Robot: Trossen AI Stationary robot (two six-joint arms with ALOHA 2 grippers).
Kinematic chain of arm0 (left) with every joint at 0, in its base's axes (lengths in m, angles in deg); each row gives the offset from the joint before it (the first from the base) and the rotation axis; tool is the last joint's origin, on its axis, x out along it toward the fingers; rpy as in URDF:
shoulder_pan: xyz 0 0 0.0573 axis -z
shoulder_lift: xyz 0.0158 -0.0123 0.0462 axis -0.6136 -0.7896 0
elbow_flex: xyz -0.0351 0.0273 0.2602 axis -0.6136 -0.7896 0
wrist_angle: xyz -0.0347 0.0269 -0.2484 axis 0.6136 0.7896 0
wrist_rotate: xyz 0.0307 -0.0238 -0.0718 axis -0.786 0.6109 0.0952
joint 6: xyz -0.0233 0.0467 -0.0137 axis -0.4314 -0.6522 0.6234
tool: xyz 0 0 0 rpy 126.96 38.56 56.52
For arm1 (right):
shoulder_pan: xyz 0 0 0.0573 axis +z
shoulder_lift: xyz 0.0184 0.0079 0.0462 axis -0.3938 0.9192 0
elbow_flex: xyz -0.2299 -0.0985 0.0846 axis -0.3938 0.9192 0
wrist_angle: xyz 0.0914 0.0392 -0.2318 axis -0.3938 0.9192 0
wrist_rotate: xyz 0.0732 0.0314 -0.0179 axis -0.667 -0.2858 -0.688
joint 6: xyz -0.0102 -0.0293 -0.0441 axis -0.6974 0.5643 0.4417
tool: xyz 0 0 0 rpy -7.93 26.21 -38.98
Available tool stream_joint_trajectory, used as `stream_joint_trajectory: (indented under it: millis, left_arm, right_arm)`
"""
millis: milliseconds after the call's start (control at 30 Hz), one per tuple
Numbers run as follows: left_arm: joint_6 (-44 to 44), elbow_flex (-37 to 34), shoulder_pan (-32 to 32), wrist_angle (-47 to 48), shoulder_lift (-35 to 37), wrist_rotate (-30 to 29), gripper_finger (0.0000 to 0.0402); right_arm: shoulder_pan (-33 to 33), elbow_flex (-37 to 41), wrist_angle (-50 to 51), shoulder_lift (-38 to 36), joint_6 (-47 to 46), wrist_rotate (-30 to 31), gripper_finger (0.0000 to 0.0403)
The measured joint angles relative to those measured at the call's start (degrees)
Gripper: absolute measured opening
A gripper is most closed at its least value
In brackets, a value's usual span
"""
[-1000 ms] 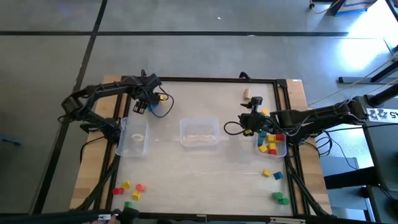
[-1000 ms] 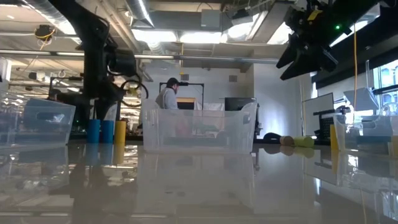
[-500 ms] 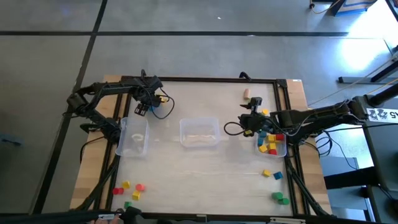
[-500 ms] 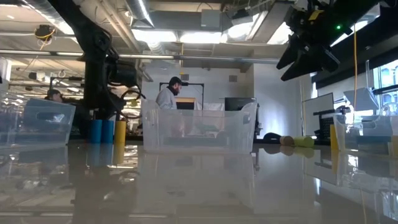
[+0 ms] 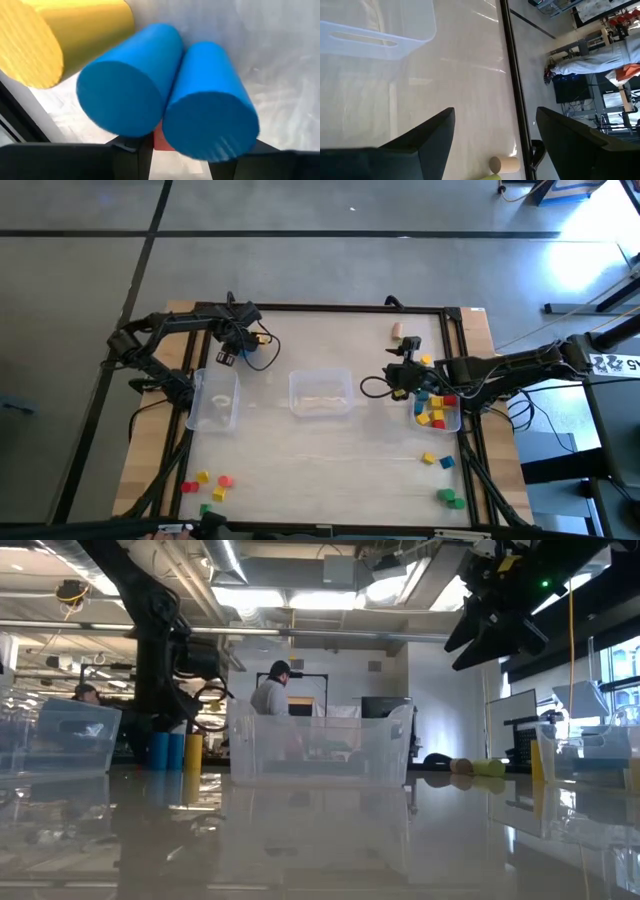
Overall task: Sort blocks by size
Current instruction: Put the red cube block into the right transparent bin
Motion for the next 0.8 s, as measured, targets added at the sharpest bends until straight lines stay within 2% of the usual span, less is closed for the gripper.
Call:
stream_joint_trajectory:
  millis: [200, 500, 800]
  left_arm:
    - [1.7, 2.1, 0.1, 3.7, 2.3, -3.2, 0.0139]
    - [9.2, 7.9, 0.7, 11.5, 9.1, -5.6, 0.0134]
    - [16.3, 12.0, 6.6, 11.1, 17.3, -6.0, 0.0136]
  right_arm:
    - [0.0, 0.0, 0.0, 0.0, 0.0, 0.0, 0.0285]
    - [0.0, 0.0, -0.1, 0.0, 0.0, 0.0, 0.0285]
    - [0.0, 0.0, -0.1, 0.0, 0.0, 0.0, 0.0285]
